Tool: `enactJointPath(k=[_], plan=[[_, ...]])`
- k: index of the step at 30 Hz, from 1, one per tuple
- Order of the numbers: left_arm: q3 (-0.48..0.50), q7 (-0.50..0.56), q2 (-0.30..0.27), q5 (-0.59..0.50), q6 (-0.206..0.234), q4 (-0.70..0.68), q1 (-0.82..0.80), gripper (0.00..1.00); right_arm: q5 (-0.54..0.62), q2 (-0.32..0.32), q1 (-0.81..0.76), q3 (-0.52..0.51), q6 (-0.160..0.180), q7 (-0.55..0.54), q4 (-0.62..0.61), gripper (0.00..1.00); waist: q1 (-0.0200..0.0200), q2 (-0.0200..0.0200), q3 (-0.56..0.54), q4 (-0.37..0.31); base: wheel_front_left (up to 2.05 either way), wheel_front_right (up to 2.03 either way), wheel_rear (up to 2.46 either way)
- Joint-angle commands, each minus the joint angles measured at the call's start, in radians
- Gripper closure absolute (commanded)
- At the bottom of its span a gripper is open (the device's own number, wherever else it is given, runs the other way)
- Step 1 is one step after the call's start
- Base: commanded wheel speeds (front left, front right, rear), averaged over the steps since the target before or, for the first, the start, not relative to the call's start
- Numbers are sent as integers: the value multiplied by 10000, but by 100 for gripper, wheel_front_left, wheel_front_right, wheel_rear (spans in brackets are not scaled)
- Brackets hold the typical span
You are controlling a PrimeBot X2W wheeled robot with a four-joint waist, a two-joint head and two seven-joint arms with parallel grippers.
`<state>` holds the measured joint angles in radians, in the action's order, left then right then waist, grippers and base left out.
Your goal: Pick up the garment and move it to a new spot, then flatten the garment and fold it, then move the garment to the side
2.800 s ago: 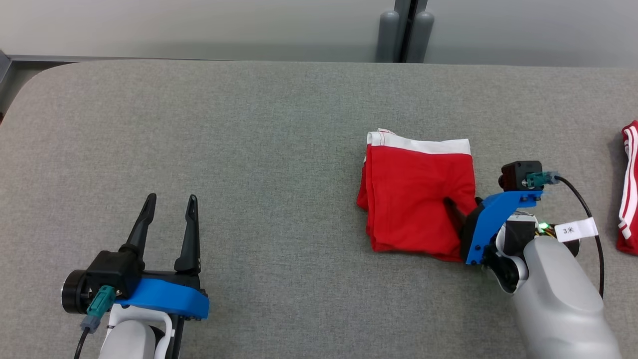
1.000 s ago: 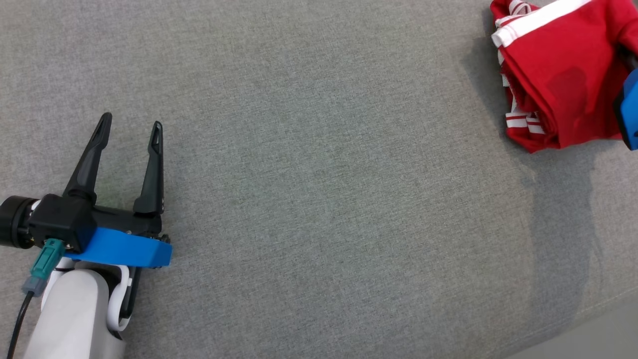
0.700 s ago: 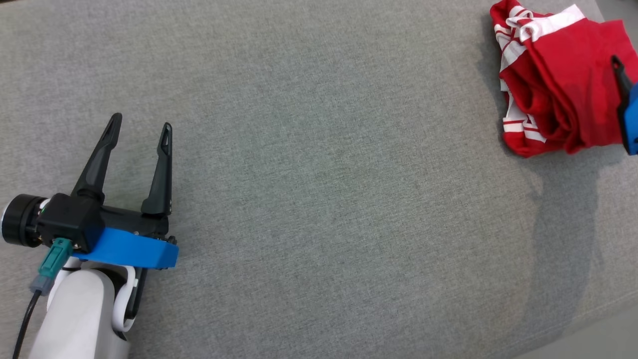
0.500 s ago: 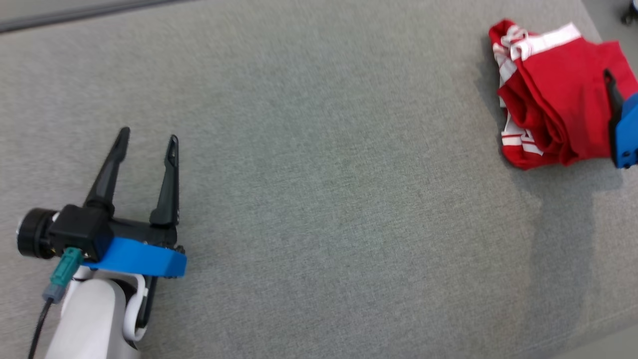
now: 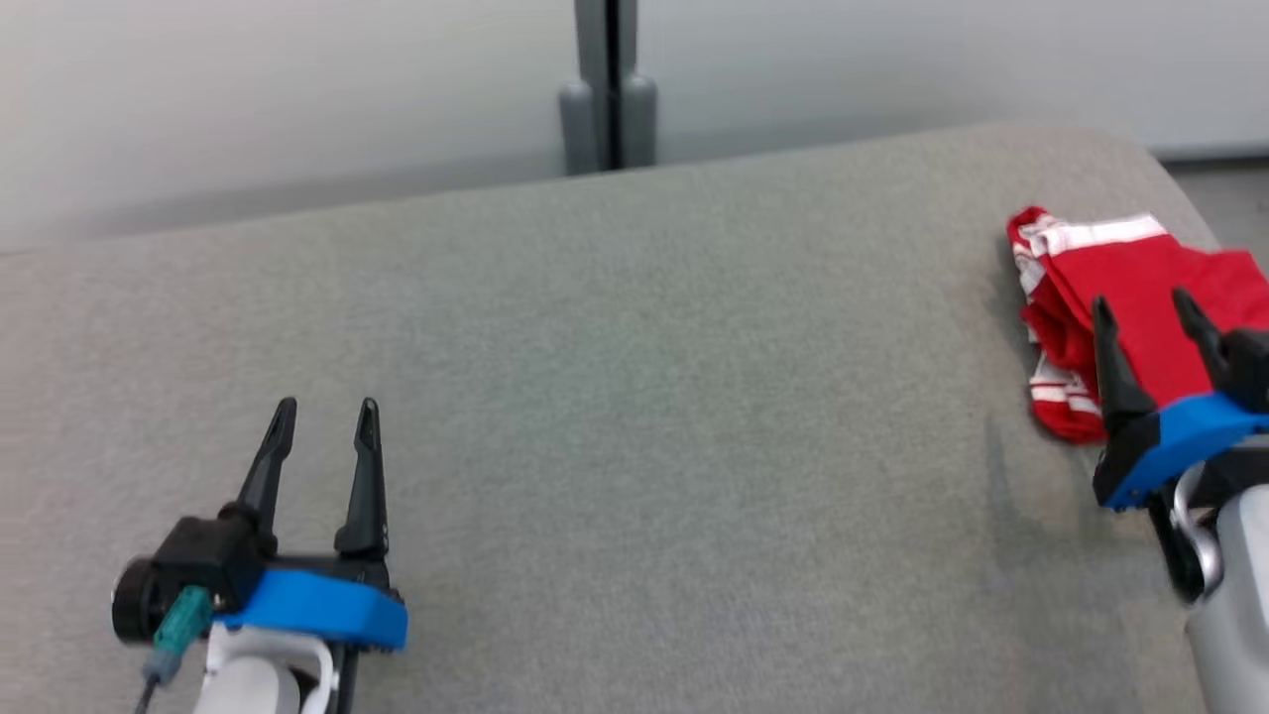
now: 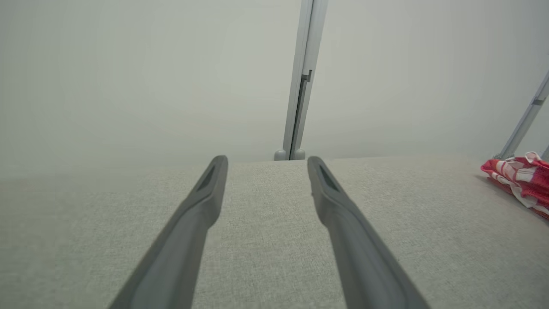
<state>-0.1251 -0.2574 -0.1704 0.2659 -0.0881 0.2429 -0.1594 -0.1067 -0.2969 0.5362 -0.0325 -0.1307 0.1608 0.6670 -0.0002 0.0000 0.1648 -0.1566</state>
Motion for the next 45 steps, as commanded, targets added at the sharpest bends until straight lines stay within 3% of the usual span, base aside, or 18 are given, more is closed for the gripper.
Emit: enactJointPath(k=[1, 9, 16, 45], plan=[[57, -59, 84, 65, 33, 82, 204, 0, -87, 265, -768, -260, -3, -81, -720, 0, 2, 0, -227, 207, 0, 0, 0], [252, -82, 384, 224, -99, 401, 876, 0, -19, 1617, -3708, -1029, -3, -769, -4400, 0, 2, 0, -1069, 1014, 0, 0, 0], [439, -84, 557, 197, -196, 526, 1271, 0, -55, 2182, -5122, -840, -3, -1135, -5963, 0, 2, 0, -1468, 1338, 0, 0, 0], [747, -87, 802, -90, -397, 751, 1582, 0, 169, 2462, -5196, -831, -3, -732, -4992, 0, 2, 0, -1613, 1360, 0, 0, 0]])
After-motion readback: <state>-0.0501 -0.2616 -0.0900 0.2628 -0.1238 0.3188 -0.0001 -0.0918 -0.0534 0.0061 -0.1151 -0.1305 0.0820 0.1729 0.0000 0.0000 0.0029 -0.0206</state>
